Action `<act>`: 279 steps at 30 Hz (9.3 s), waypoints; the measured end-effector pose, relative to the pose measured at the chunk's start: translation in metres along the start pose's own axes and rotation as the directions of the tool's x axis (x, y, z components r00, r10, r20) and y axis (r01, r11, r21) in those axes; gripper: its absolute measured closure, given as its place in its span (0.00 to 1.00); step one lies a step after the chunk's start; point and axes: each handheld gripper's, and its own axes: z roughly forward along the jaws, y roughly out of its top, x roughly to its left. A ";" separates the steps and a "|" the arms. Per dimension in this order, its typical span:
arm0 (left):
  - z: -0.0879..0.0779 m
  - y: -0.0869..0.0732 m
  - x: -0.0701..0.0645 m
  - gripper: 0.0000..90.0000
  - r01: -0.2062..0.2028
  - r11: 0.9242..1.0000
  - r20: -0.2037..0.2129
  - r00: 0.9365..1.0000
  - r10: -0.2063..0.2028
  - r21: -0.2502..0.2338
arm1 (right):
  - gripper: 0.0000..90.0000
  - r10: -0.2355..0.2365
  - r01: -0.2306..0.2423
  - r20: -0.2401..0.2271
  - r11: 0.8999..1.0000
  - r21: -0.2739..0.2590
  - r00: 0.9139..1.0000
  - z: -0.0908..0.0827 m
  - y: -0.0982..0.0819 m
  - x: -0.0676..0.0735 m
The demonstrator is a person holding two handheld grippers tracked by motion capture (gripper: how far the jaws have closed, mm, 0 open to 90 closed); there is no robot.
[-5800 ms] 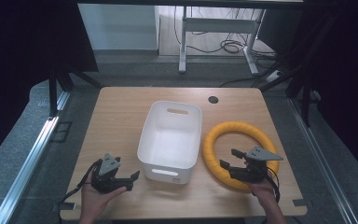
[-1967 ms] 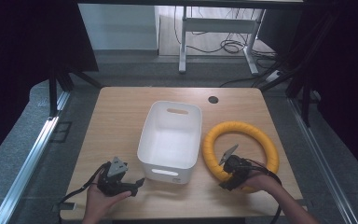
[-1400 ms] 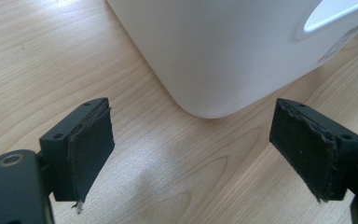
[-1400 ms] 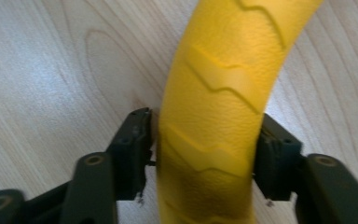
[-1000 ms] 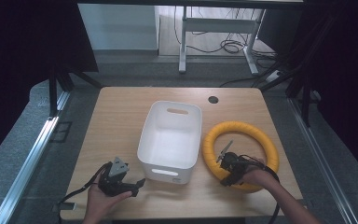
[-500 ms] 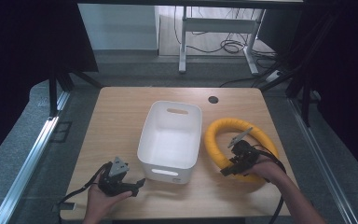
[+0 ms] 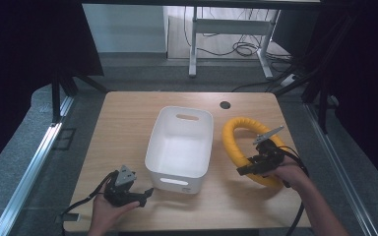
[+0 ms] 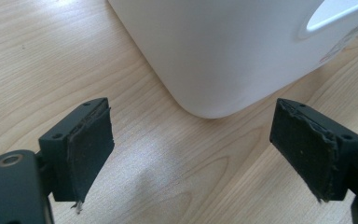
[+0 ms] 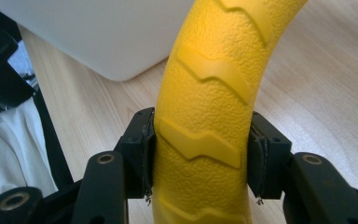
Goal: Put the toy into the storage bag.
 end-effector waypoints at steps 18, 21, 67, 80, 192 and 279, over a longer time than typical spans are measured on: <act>0.000 0.000 0.000 0.15 0.005 1.000 0.003 1.000 -0.005 -0.005 | 0.56 0.053 -0.055 -0.017 0.986 -0.155 0.998 -0.025 -0.003 -0.009; 0.000 0.000 0.000 0.15 0.005 1.000 0.005 1.000 -0.005 -0.004 | 0.57 0.064 -0.067 -0.022 0.982 -0.178 0.998 -0.030 -0.003 -0.010; 0.003 0.000 -0.001 0.15 0.003 1.000 0.007 1.000 -0.003 0.005 | 0.56 0.043 -0.065 -0.057 0.876 -0.478 0.997 -0.071 0.003 -0.002; 0.004 0.000 -0.001 0.15 -0.002 1.000 0.006 1.000 0.002 0.008 | 0.56 0.020 -0.042 -0.047 0.827 -0.560 0.999 -0.067 0.012 0.016; 0.004 -0.001 0.000 0.15 -0.015 1.000 0.001 1.000 0.015 0.020 | 0.55 0.011 0.172 0.199 0.454 -0.874 0.980 0.003 0.128 0.171; 0.008 -0.003 -0.001 0.14 -0.040 0.998 0.005 0.999 0.039 0.053 | 0.53 0.056 0.050 0.097 0.556 -0.830 0.994 0.112 0.117 0.202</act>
